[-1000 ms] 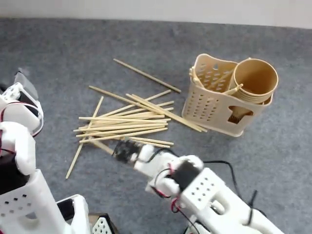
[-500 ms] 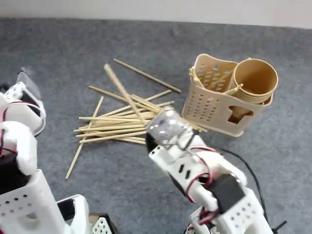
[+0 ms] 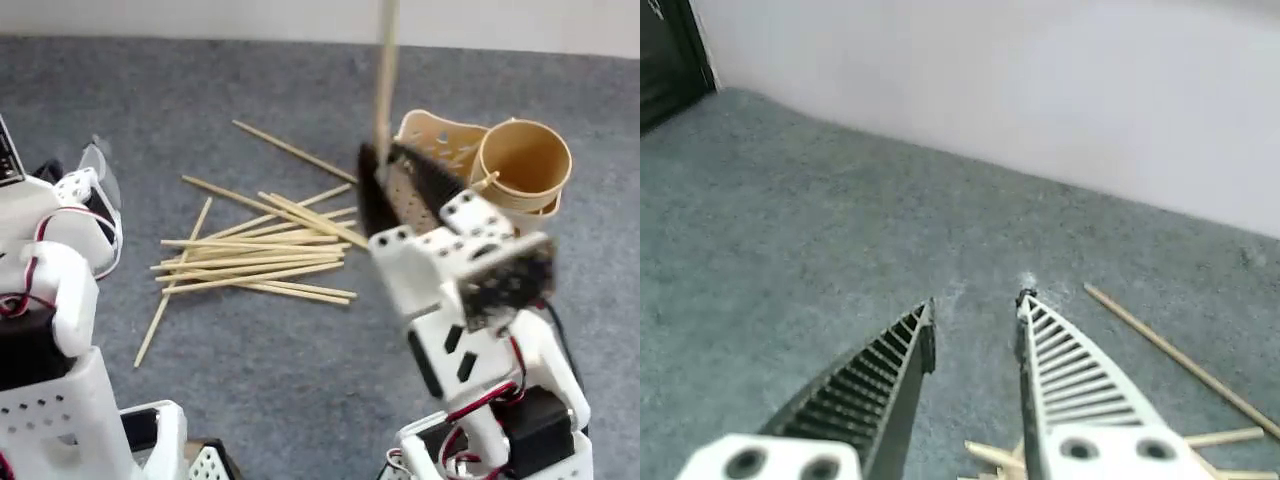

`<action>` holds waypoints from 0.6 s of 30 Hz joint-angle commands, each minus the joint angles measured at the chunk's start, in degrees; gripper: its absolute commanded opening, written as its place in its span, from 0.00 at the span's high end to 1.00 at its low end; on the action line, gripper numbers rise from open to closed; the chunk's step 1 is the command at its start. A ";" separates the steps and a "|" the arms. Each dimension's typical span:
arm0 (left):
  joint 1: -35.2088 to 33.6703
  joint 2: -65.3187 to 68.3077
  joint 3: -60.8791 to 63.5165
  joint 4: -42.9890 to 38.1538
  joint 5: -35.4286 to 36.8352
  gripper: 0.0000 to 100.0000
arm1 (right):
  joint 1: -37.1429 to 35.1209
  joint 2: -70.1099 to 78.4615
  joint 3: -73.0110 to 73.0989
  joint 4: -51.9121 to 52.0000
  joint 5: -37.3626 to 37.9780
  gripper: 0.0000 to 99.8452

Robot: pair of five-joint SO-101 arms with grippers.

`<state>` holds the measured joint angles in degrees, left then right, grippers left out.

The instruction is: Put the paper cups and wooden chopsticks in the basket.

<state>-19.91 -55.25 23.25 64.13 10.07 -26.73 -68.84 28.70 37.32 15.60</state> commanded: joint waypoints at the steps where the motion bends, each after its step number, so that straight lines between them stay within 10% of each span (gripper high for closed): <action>1: 1.54 -0.75 0.40 -1.14 -0.62 0.86 | 2.77 -0.75 -0.48 -8.57 -0.53 0.99; 18: 1.54 -0.84 1.01 -1.05 -0.62 0.86 | 13.58 -0.66 15.96 -27.38 -0.26 0.99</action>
<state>-19.91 -55.25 24.57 64.13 10.07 -14.33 -68.75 43.21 12.44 15.60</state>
